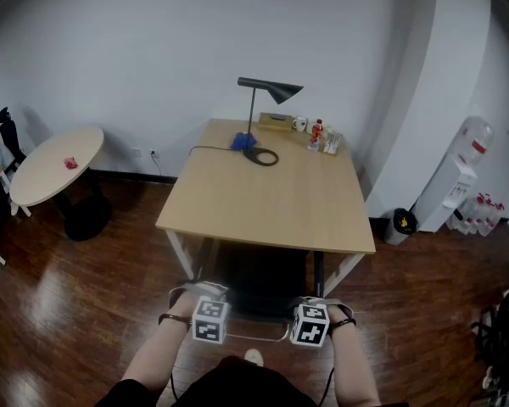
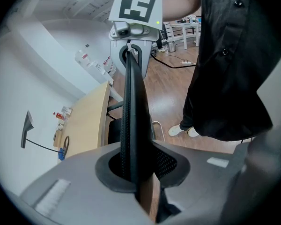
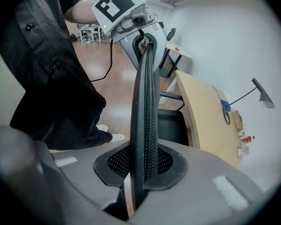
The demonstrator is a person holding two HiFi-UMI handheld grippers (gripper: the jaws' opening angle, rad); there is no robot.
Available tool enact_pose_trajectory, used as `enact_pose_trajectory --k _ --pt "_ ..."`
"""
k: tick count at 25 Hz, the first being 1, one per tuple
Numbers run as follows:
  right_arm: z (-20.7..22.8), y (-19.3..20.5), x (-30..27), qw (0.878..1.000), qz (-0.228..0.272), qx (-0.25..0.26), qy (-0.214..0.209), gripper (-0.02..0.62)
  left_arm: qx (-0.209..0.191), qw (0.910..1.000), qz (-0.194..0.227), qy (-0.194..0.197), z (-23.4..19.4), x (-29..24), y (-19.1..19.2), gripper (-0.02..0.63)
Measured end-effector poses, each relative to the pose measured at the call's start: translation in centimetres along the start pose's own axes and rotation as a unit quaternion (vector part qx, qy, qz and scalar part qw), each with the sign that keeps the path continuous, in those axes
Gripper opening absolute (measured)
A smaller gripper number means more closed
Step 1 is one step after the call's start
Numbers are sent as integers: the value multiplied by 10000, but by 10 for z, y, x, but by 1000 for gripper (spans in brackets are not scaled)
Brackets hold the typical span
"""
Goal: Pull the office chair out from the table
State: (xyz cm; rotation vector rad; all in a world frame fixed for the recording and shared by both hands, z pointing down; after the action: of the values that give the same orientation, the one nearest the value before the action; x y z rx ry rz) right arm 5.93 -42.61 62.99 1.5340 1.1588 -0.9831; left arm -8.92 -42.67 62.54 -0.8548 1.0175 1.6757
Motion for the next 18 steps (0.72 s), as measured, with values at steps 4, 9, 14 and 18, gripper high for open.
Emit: enact_pose_trajectory --k 4,9,14,18 --pt "-19 -4 7 9999 9 -59 -147 72 4 10000 15 69 15 8 -4 71" --pt "-38 -6 12 9998 5 -115 -138 73 12 10000 33 69 33 15 -9 71" --pt "-57 -9 17 9998 -15 -160 -73 72 -27 9999 58 96 51 25 -12 71" --pt "-76 -10 22 9998 -4 -184 -125 73 -93 9999 49 98 66 31 -17 71"
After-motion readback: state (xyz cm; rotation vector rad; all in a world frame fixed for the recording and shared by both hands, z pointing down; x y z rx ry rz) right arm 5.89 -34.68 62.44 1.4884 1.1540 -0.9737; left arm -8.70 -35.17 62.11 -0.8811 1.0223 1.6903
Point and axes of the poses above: the fingertips, and each gripper's own axes: x backward along the fingers, z to its right, y out of its underside, the point moved 3 cm from there along x, backward along the fingers, and after that the axes turned 2 degrees about -z, right-handed, at the moved point
